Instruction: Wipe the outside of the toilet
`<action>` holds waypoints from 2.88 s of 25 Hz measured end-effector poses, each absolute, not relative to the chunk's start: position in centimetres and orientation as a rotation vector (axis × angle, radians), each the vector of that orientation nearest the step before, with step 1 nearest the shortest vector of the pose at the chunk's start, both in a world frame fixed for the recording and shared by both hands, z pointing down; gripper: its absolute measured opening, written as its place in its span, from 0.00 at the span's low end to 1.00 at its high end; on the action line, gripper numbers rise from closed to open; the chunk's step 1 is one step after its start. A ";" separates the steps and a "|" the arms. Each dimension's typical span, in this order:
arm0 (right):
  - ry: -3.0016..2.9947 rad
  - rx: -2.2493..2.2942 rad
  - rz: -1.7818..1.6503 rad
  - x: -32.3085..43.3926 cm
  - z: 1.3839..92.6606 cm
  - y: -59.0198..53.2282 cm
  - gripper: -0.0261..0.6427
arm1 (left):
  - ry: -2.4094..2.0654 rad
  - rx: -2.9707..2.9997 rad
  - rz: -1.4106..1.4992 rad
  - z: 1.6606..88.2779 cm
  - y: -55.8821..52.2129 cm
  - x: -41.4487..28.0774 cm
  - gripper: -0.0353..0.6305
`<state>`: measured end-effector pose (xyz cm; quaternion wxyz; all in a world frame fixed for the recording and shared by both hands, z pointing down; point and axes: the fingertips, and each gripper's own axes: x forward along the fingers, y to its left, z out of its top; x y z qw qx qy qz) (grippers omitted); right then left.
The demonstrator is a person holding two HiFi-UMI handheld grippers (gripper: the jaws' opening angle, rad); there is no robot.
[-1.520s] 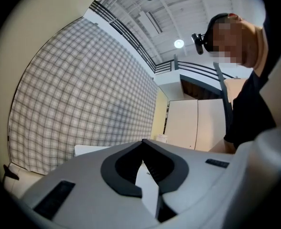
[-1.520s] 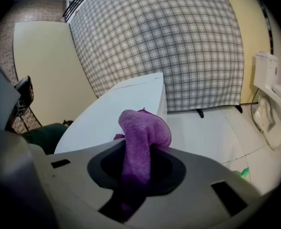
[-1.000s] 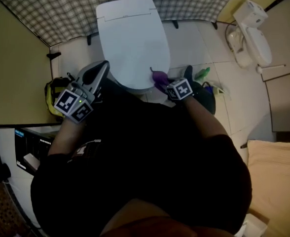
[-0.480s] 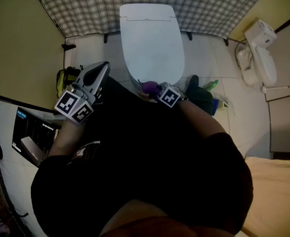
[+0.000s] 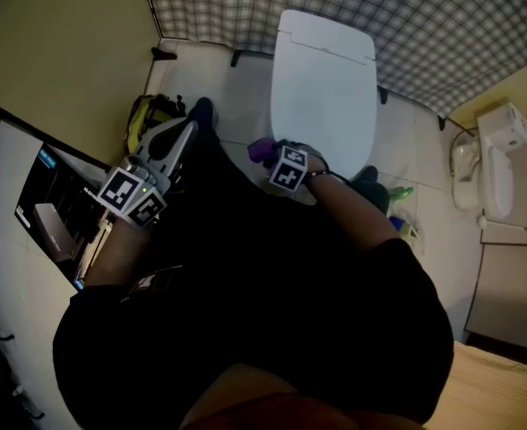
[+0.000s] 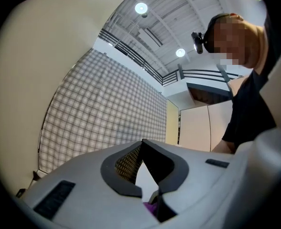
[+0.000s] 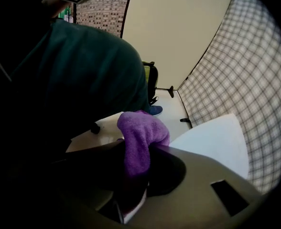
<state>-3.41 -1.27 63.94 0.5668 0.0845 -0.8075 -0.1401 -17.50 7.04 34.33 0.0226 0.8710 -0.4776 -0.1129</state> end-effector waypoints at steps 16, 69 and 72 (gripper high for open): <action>-1.961 0.361 -0.280 -12.5 61.5 -24.0 0.18 | -1.553 2.441 -0.314 40.0 -2.8 -24.6 0.06; -2.551 1.069 0.446 20.4 50.8 -17.3 0.18 | -1.045 2.614 -0.288 39.9 -8.7 -0.8 0.06; -2.564 1.098 0.460 21.9 50.5 -15.5 0.18 | -1.026 2.624 -0.234 40.9 -8.3 1.3 0.06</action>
